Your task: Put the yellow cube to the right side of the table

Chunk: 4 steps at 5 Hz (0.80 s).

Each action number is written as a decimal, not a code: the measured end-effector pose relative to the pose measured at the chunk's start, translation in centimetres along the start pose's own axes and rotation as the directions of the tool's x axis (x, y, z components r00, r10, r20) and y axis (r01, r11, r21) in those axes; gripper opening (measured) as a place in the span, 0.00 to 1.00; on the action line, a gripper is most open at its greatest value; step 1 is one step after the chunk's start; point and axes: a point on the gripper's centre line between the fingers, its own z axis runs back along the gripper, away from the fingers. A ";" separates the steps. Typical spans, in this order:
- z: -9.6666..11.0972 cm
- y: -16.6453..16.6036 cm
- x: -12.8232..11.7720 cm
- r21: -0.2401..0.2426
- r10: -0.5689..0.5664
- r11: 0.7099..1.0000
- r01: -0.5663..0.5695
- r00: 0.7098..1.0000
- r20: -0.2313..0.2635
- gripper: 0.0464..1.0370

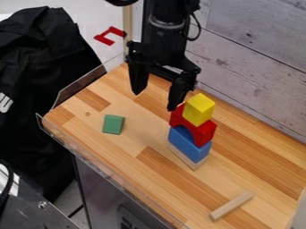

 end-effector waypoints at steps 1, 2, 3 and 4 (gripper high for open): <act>-0.8 0.0 -0.4 -0.001 0.000 1.000 0.000 0.999 -0.035 0.96; -0.6 -0.1 -0.8 -0.031 -0.008 0.999 0.006 0.999 -0.052 0.96; 0.0 -0.1 -1.2 -0.033 -0.026 0.999 0.024 0.998 -0.056 0.96; 0.0 -0.4 -1.3 -0.029 -0.053 0.998 0.051 0.996 -0.065 0.96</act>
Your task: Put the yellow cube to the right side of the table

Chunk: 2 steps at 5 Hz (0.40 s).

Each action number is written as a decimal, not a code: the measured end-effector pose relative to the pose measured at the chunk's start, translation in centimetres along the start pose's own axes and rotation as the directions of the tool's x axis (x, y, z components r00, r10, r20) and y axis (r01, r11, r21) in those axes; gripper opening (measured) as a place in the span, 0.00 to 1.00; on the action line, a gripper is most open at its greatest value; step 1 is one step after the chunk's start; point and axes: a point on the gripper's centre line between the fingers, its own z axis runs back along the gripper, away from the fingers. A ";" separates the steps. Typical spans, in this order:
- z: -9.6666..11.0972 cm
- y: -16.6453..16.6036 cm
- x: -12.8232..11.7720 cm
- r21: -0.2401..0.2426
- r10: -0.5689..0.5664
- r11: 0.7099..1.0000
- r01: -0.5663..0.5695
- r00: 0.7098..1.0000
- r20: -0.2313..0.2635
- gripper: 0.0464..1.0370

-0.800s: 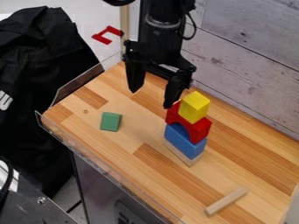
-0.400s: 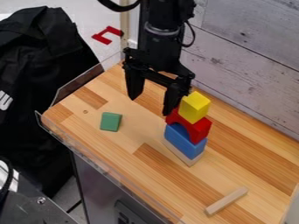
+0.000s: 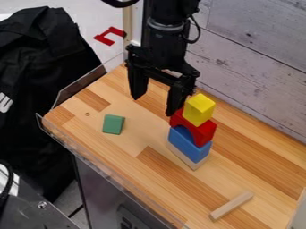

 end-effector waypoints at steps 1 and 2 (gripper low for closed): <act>1.3 -3.4 1.0 0.006 -0.127 0.992 0.127 0.991 0.035 0.96; 1.8 -5.9 1.0 -0.004 -0.207 0.978 0.208 0.977 0.041 0.96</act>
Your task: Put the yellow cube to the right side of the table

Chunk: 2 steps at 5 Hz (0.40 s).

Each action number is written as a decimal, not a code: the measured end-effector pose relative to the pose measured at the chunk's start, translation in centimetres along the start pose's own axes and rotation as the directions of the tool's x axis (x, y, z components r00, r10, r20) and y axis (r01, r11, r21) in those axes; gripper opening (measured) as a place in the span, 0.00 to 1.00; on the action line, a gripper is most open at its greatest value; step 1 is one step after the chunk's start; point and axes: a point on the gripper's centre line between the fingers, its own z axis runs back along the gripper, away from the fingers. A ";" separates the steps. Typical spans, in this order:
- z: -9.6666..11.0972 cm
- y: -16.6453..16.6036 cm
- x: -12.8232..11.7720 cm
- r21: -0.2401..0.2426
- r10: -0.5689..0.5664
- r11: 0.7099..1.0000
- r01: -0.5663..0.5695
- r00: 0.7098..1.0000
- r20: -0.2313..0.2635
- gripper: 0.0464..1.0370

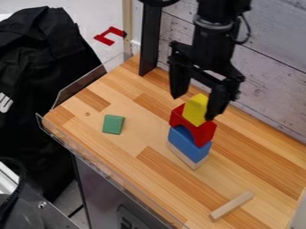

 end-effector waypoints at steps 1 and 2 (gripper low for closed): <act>0.0 -0.7 -0.2 -0.005 -0.025 1.000 0.025 1.000 -0.013 0.96; 0.5 -0.7 0.5 -0.004 -0.023 1.000 0.023 1.000 0.002 0.96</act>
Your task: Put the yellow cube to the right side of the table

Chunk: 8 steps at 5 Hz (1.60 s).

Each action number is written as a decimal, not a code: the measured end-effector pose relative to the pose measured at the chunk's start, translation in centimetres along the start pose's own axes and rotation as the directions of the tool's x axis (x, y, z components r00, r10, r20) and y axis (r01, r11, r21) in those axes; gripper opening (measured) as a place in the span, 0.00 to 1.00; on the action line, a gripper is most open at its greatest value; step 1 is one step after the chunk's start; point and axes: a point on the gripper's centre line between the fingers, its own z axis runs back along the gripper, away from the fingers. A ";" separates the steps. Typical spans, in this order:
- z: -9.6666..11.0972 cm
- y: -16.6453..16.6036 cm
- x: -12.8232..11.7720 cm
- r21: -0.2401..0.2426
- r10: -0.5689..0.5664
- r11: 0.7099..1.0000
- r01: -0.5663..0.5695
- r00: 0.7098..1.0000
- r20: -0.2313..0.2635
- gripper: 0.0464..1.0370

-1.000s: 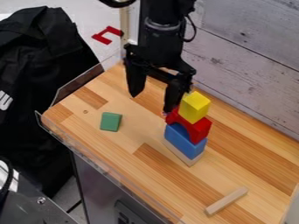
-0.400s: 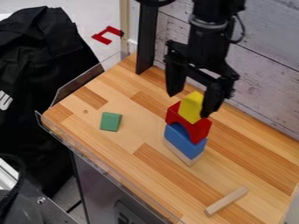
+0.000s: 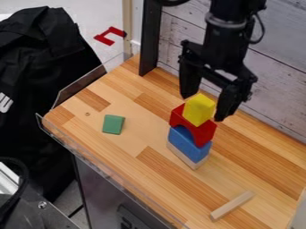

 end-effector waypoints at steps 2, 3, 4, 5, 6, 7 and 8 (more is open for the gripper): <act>-1.5 0.6 1.3 0.026 0.021 0.999 -0.020 0.998 -0.059 0.96; -1.8 0.9 1.6 0.034 0.033 0.999 -0.030 0.997 -0.069 0.96; -1.9 1.1 1.7 0.038 0.042 0.999 -0.039 0.996 -0.079 0.96; -1.9 1.3 1.6 0.039 0.049 0.998 -0.046 0.995 -0.082 0.96; -1.9 1.7 1.6 0.038 0.063 0.997 -0.060 0.995 -0.081 0.96; -1.8 2.1 1.6 0.037 0.074 0.997 -0.071 0.994 -0.082 0.96; -1.8 2.8 1.5 0.037 0.093 0.995 -0.090 0.993 -0.079 0.96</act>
